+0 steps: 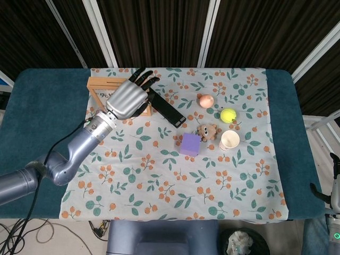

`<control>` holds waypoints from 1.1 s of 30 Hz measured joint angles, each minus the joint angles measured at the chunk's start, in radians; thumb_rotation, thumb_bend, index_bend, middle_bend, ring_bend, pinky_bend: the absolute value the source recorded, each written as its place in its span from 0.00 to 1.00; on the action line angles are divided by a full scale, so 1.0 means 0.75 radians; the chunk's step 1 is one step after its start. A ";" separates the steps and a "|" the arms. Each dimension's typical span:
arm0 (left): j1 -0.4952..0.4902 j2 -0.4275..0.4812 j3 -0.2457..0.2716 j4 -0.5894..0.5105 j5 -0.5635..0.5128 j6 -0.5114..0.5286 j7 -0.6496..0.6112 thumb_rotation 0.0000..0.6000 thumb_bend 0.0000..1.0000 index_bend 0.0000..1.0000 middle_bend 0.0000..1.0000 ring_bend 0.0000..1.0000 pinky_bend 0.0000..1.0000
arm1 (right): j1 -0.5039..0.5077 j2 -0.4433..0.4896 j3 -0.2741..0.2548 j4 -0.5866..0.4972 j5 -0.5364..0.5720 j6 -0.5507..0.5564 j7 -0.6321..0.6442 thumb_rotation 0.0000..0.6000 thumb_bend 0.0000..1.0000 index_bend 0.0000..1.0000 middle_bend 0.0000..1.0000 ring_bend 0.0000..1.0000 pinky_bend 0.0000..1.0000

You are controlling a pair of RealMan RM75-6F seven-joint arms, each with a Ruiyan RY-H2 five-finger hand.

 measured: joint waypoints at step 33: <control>-0.188 -0.274 0.146 0.766 -0.272 -0.059 0.120 1.00 0.48 0.68 0.13 0.00 0.00 | 0.005 -0.001 -0.058 0.104 -0.243 0.023 0.131 1.00 0.26 0.13 0.03 0.00 0.00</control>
